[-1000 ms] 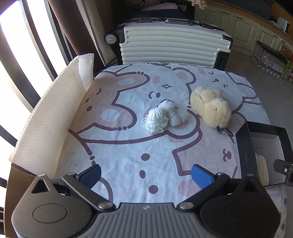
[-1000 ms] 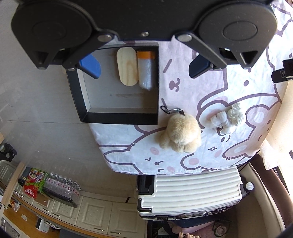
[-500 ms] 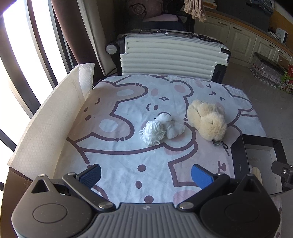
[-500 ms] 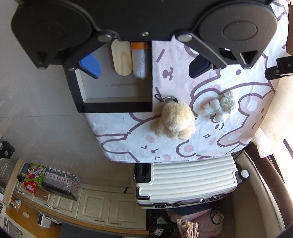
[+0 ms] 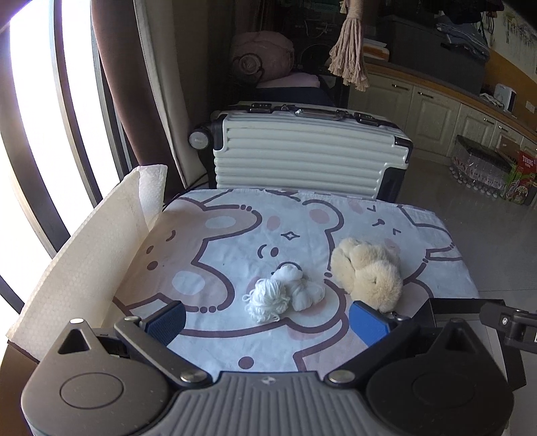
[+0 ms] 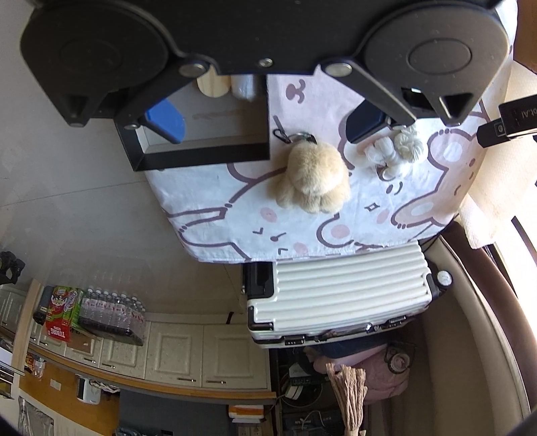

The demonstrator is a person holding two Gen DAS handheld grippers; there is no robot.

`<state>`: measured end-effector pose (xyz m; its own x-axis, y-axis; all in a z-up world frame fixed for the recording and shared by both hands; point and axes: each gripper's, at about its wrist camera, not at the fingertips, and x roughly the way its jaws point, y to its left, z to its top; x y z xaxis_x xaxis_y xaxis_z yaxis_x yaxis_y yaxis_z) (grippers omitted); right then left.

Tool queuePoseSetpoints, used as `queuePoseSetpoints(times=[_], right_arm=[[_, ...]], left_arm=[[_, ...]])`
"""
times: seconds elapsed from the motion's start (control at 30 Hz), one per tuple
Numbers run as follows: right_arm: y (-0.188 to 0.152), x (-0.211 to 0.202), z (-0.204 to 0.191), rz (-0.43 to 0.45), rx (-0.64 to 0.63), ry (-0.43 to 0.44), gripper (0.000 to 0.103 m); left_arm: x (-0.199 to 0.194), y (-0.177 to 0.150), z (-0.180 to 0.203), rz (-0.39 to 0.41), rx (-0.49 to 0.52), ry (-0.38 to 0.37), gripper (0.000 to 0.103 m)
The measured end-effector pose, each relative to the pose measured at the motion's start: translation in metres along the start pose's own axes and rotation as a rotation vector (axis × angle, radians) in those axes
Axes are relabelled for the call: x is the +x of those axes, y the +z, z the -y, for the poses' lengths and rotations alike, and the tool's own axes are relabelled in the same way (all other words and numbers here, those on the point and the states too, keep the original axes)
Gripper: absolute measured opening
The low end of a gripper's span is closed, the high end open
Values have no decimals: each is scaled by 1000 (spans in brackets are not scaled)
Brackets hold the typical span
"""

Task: Organize objects
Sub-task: 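Grasp the white yarn ball with the left tool while the right tool grasps the beige plush bear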

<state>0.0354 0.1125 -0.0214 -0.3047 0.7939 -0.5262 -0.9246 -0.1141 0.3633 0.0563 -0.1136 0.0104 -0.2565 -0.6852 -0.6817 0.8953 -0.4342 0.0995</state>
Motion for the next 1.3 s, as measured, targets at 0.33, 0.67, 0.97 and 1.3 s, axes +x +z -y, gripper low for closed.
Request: queuePoseSetpoints(times=[0.33, 0.67, 0.97, 1.3], right_arm=[[11, 19, -8, 40, 64, -33, 103], [16, 43, -9, 71, 64, -61, 103], [19, 81, -18, 79, 76, -18, 103], [24, 118, -16, 97, 174, 30, 103]], left_arm=[[8, 13, 0, 27, 11, 0, 98], [45, 21, -7, -21, -46, -24, 83], [84, 25, -14, -56, -64, -33, 76], [117, 25, -9, -78, -9, -24, 75]])
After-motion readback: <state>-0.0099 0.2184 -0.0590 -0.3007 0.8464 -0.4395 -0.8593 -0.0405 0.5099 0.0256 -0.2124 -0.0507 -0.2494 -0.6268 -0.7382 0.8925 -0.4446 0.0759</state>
